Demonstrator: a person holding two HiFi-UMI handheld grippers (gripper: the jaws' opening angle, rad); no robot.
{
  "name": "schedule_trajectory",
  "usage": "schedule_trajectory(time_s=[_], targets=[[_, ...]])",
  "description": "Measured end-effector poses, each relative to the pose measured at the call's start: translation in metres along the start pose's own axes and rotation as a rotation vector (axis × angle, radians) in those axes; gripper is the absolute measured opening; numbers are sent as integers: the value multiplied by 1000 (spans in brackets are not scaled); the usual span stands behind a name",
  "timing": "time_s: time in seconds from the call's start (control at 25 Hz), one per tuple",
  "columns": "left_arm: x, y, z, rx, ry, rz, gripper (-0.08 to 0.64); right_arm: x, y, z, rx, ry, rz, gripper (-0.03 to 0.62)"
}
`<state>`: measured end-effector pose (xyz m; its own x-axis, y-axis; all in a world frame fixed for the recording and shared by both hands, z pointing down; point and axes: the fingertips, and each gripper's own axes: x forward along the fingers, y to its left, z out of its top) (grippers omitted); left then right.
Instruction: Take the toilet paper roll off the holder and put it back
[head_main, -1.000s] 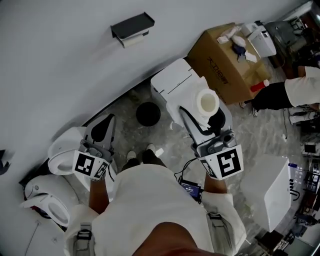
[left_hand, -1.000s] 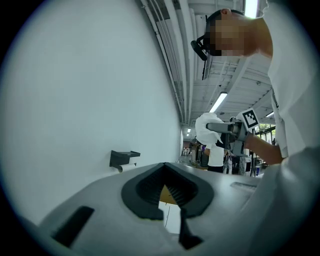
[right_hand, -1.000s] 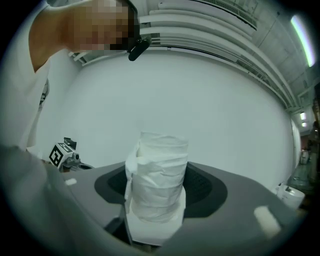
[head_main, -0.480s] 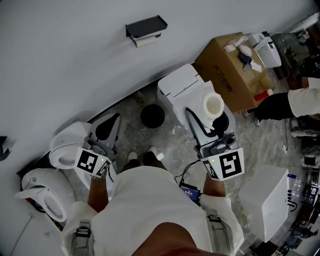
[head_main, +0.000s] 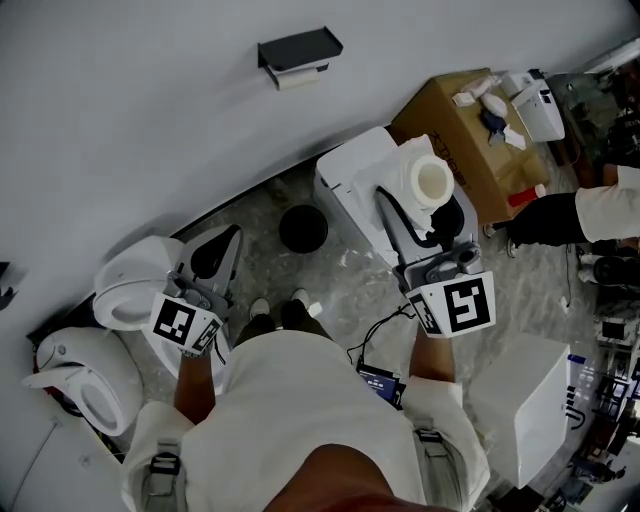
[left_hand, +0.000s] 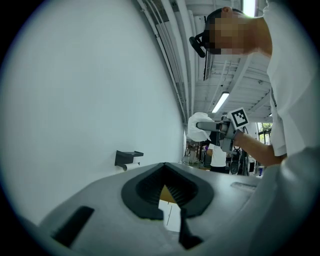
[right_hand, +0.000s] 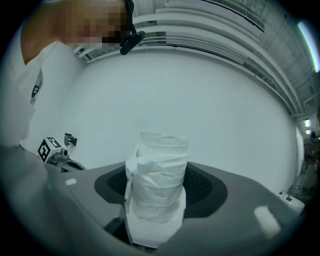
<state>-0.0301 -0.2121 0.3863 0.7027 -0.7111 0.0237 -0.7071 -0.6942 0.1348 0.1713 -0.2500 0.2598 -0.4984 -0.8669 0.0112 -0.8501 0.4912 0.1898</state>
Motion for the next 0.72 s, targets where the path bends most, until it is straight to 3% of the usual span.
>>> schedule_trajectory(time_s=[0.72], targets=[[4,17,-23,-47,23,63,-1,120,-40,-9,-13,-13,37,298]])
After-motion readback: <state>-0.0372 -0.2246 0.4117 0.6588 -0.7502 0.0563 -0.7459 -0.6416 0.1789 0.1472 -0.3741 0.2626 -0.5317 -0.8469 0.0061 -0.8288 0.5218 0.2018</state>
